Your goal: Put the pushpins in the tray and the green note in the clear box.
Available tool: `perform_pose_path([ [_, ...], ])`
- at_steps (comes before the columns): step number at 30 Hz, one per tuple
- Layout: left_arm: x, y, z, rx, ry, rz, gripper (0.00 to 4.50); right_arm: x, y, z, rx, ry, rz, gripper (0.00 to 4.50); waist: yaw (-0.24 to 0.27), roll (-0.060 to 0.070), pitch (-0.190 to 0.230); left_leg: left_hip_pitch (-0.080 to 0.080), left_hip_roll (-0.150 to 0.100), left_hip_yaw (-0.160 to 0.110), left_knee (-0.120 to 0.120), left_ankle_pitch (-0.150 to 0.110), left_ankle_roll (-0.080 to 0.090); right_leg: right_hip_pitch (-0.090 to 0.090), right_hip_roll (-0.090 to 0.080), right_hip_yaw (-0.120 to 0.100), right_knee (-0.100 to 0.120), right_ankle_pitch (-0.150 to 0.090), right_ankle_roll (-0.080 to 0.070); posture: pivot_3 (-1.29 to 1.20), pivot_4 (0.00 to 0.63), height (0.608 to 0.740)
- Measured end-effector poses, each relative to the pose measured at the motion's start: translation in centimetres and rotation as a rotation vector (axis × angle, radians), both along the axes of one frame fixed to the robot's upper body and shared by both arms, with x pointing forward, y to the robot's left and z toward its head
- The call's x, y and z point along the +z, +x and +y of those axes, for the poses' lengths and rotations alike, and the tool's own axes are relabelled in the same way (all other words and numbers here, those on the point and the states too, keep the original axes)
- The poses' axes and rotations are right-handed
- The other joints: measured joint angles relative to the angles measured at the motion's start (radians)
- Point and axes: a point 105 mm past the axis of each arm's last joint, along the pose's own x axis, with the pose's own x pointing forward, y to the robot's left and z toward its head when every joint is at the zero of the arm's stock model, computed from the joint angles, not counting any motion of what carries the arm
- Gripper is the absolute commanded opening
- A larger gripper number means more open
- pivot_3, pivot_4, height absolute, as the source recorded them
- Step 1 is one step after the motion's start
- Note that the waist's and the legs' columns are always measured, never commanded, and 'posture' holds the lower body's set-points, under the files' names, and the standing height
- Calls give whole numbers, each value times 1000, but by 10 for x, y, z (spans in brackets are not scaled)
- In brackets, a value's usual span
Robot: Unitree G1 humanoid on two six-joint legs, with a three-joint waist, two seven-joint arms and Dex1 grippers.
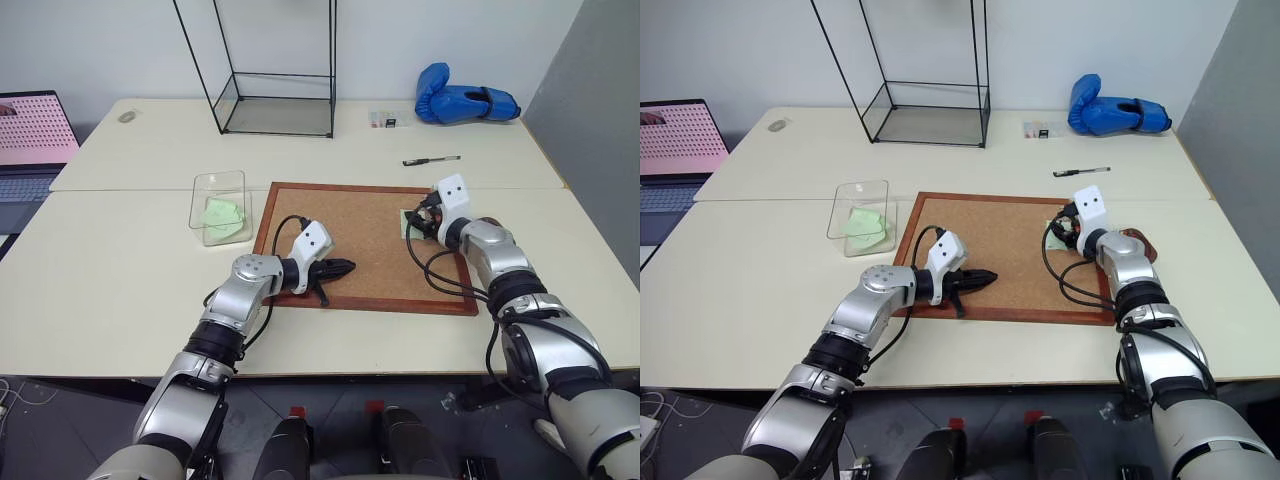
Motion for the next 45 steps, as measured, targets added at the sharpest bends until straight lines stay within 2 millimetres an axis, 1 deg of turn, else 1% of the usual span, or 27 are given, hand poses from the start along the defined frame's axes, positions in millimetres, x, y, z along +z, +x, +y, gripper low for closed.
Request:
perform_pose_path([
  [1,0,0,0,1,0,1,0,-1,0,0,-4,0,-1,1504,-1,0,0,0,0,0,0,0,0,0,0,0,0,0,0,0,150,740],
  [3,0,0,1,4,0,5,0,1,1,-1,-9,-1,-6,1179,-3,0,0,0,0,0,0,0,0,0,0,0,0,0,0,0,150,740],
  [4,0,0,1,5,0,7,0,3,2,-1,-11,0,-11,886,-3,0,0,0,0,0,0,0,0,0,0,0,0,0,0,0,150,740],
  [7,0,0,1,5,1,9,0,3,2,0,-11,7,-13,350,-3,0,0,0,0,0,0,0,0,0,0,0,0,0,0,0,150,740],
  [8,-1,0,1,6,1,9,0,3,2,1,-9,11,-14,95,-3,0,0,0,0,0,0,0,0,0,0,0,0,0,0,0,150,740],
  [9,-1,0,1,6,1,9,0,3,2,2,-9,16,-14,16,-3,0,0,0,0,0,0,0,0,0,0,0,0,0,0,0,150,740],
  [18,-1,0,0,6,3,11,0,3,2,2,-10,26,-14,16,-3,0,0,0,0,0,0,0,0,0,0,0,1,0,0,0,150,740],
  [23,-2,1,-2,14,1,29,0,7,2,1,-9,64,-22,16,-2,1,0,0,-1,0,0,0,0,0,0,0,1,0,0,0,150,740],
  [25,-3,2,-2,17,1,37,0,13,3,2,3,73,-47,16,-2,1,0,1,-1,0,0,0,0,0,0,0,1,0,0,0,150,740],
  [30,-4,4,-4,14,9,51,0,40,5,9,39,96,-139,16,-1,2,-2,3,-1,-1,1,0,0,3,0,0,1,0,1,0,150,740],
  [32,-6,4,-4,12,10,56,0,45,5,10,46,101,-153,16,0,2,-2,3,-1,-1,1,0,0,3,0,0,1,0,1,0,150,740],
  [34,-6,3,-5,8,10,57,0,45,2,7,48,97,-158,16,3,3,-2,2,-1,-1,1,0,0,3,0,0,1,0,1,0,150,740],
  [37,-6,3,-5,3,13,55,0,43,-3,-4,32,94,-156,16,5,3,-2,2,-1,-1,1,0,0,3,0,0,0,0,1,0,150,740],
  [39,-6,2,-6,2,15,53,0,45,-7,-17,9,88,-163,16,7,3,-2,2,-1,-1,1,0,0,3,0,0,0,0,1,0,150,740],
  [40,-5,2,-7,-2,16,49,0,49,-12,-28,-6,72,-176,16,7,3,-2,2,-1,-1,0,0,0,3,0,0,0,0,1,0,150,740],
  [42,-4,2,-6,-2,18,46,0,52,-16,-36,-13,53,-185,16,8,3,-3,2,0,0,0,0,0,3,0,0,0,0,1,0,150,740],
  [45,-4,1,-7,-10,25,42,0,49,-31,-56,-32,-33,-184,16,9,4,-3,2,0,-1,0,0,0,3,0,0,0,0,1,0,150,740],
])
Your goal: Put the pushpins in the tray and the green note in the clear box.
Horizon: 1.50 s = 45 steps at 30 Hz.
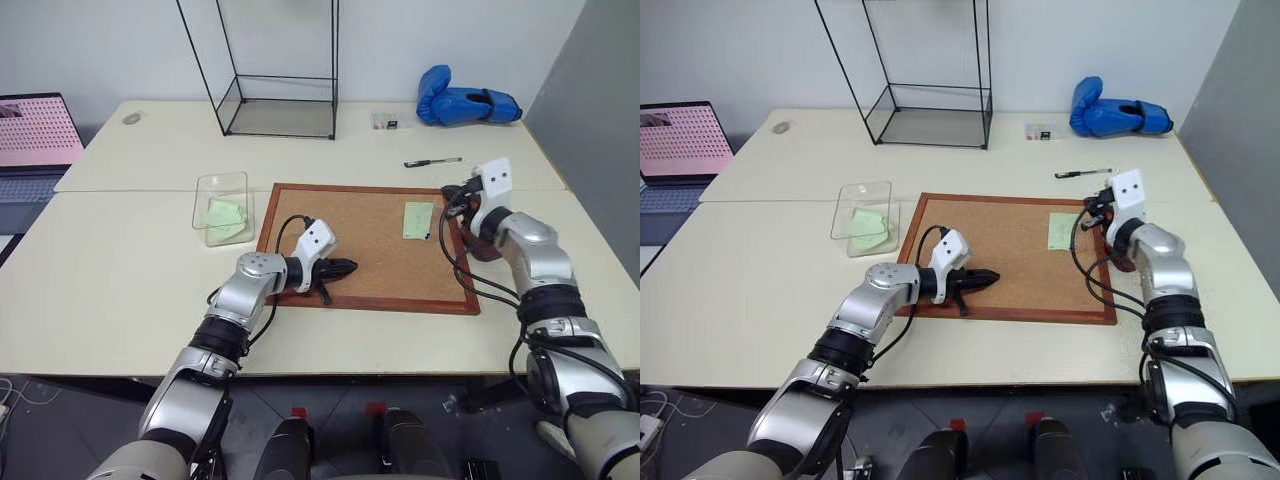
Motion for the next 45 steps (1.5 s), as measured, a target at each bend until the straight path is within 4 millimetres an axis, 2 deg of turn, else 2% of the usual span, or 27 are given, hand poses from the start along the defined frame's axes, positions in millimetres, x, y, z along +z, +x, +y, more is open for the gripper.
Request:
perform_pose_path([
  [6,0,-2,4,-11,15,-6,0,-26,-22,-36,-82,-258,95,16,-2,1,-1,1,0,1,0,0,0,0,0,1,0,0,0,0,150,740],
  [11,-1,-4,3,-18,15,-8,0,-36,-24,-44,-113,-372,126,16,-3,1,-1,0,0,1,0,0,0,0,0,0,0,0,0,0,150,740],
  [21,-1,-5,3,-28,16,-9,0,-46,-26,-56,-149,-413,173,1935,-2,1,-1,0,0,1,0,0,0,0,0,0,-1,0,0,0,150,740],
  [28,-1,-5,3,-29,16,-10,0,-43,-27,-58,-149,-401,177,3263,-2,1,-1,0,0,1,0,0,0,0,0,1,-1,0,0,0,150,740],
  [33,-2,-5,4,-28,17,-8,0,-23,-28,-59,-149,-341,143,3263,-2,1,-1,0,0,1,0,0,0,0,0,1,-1,0,0,0,150,740],
  [35,-2,-5,4,-27,18,-8,0,-11,-30,-52,-116,-249,128,3263,-2,1,-1,0,0,1,0,0,0,0,0,0,0,0,0,0,150,740],
  [36,-2,-5,5,-26,19,-7,0,-3,-33,-41,-76,-181,110,3263,-3,1,-1,0,0,1,0,0,0,0,0,0,-1,0,0,0,150,740],
  [38,-2,-5,4,-26,19,-7,0,-1,-36,-24,-9,-124,101,3263,-3,0,-1,0,1,0,0,0,0,0,0,0,0,0,0,0,150,740],
  [39,-2,-5,4,-25,18,-7,0,-3,-39,-15,22,-92,106,3263,-2,0,-1,0,1,0,0,0,0,0,0,0,-1,0,0,0,150,740],
  [40,-3,-5,4,-25,18,-5,0,-14,-42,-1,60,-47,130,3263,-2,0,-1,0,0,0,0,0,0,0,0,0,0,0,0,0,150,740],
  [45,-3,-5,5,-22,19,-6,0,-37,-39,24,63,58,156,3263,-3,0,-1,1,0,0,0,0,0,0,0,0,0,0,0,0,150,740],
])
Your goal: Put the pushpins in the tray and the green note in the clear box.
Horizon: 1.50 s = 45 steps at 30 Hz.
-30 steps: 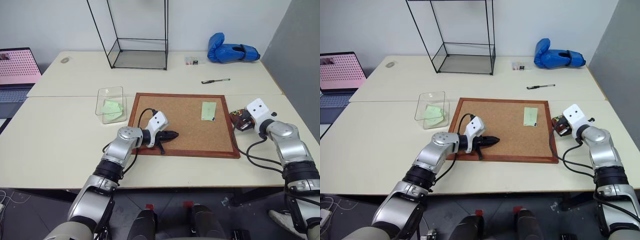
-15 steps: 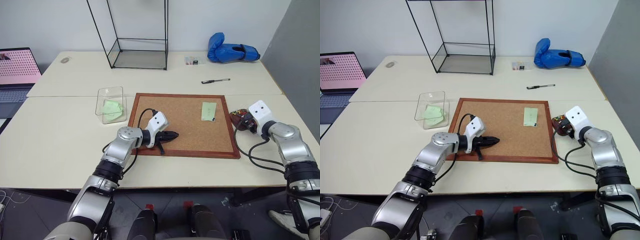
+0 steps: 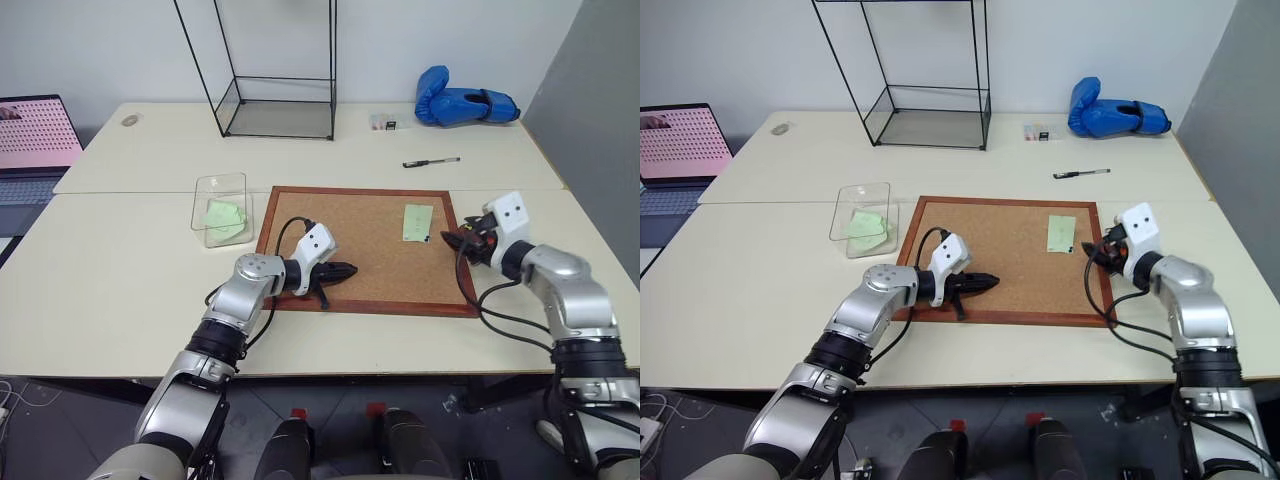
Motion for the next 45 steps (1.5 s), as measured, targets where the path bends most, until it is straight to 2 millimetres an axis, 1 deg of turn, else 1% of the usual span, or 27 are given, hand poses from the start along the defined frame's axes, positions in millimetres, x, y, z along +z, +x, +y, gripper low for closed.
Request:
perform_pose_path([
  [2,0,0,0,-1,-1,-1,0,-8,2,7,0,5,4,3263,1,0,0,0,0,0,0,0,0,0,0,0,0,0,0,0,150,740],
  [5,0,-1,-1,-2,-2,-3,0,-16,6,9,-16,-2,10,2864,1,0,0,0,0,0,0,0,0,0,0,0,0,0,0,0,150,740],
  [7,1,-1,-1,-1,-2,-6,0,-19,9,9,-25,2,11,2423,1,0,0,0,0,0,0,0,0,0,0,0,0,0,0,0,150,740],
  [8,1,-1,-1,0,-3,-8,0,-21,10,9,-31,3,10,2287,1,0,0,0,0,0,0,0,0,0,0,0,0,0,0,0,150,740],
  [11,1,-1,-1,2,-3,-10,0,-22,14,10,-40,0,5,1551,1,0,0,0,0,0,0,0,0,0,0,0,0,0,0,0,150,740],
  [13,1,-1,-1,3,-3,-11,0,-23,16,14,-32,3,1,1070,0,0,0,0,0,0,0,0,0,0,0,0,0,0,0,0,150,740],
  [18,1,-1,-1,3,-4,-12,0,-25,17,21,-13,5,-6,36,1,0,0,0,0,0,0,0,0,0,0,0,0,0,0,0,150,740],
  [27,0,-2,-1,3,-4,-9,0,-23,15,21,-10,4,-4,36,2,0,0,0,0,0,0,0,0,0,0,0,0,0,0,0,150,740],
  [45,-1,-2,-1,2,-2,-5,0,-14,12,21,-9,25,-18,36,2,0,0,0,0,0,0,0,0,0,0,0,0,0,0,0,150,740],
])
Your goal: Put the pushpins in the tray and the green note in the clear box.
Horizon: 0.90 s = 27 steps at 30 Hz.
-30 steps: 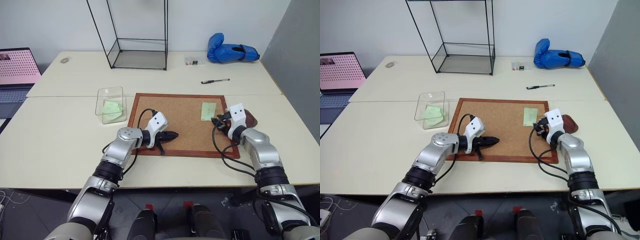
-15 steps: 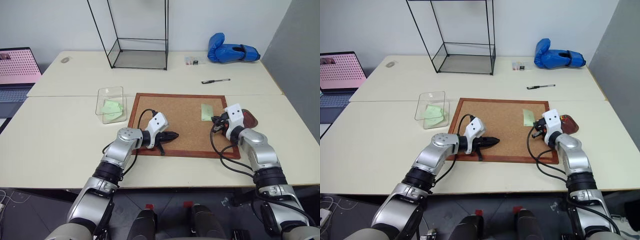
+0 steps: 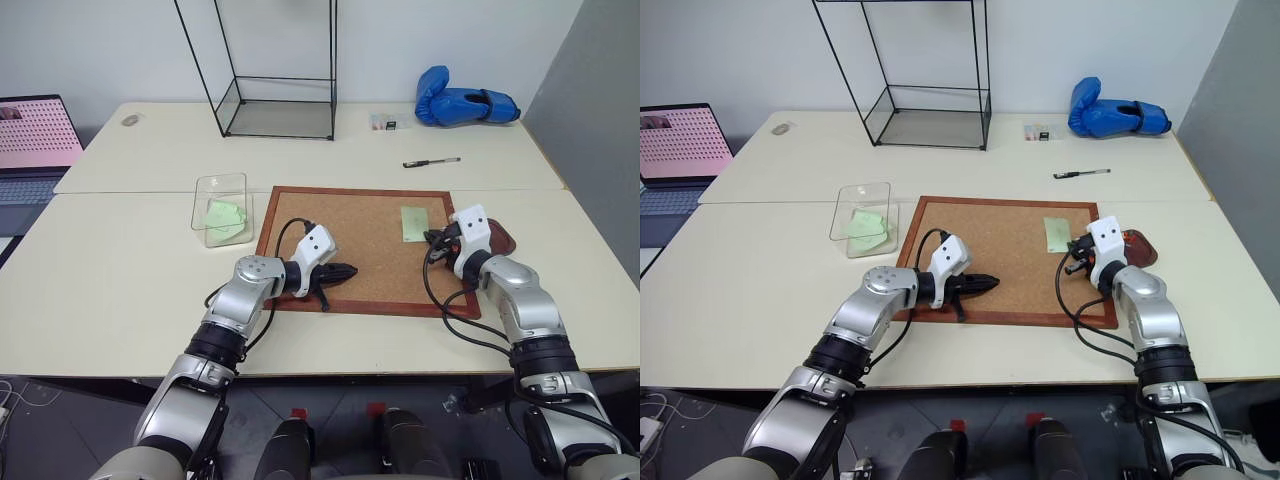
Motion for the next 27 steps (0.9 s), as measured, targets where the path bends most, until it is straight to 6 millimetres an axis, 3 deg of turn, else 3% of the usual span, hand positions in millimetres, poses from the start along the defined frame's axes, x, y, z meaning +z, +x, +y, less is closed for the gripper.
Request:
perform_pose_path([
  [15,0,0,1,-1,3,0,0,20,-7,-1,10,93,-3,36,-1,0,0,0,0,0,0,0,0,0,0,0,0,0,0,0,150,740],
  [22,0,0,1,0,5,0,0,36,-20,-24,22,87,-7,36,-2,0,0,0,0,0,0,0,0,0,0,0,0,0,0,0,150,740],
  [27,0,1,1,-3,6,3,0,42,-22,-48,-17,-12,-19,36,-2,0,0,0,0,0,0,0,0,0,0,0,0,0,0,0,150,740],
])
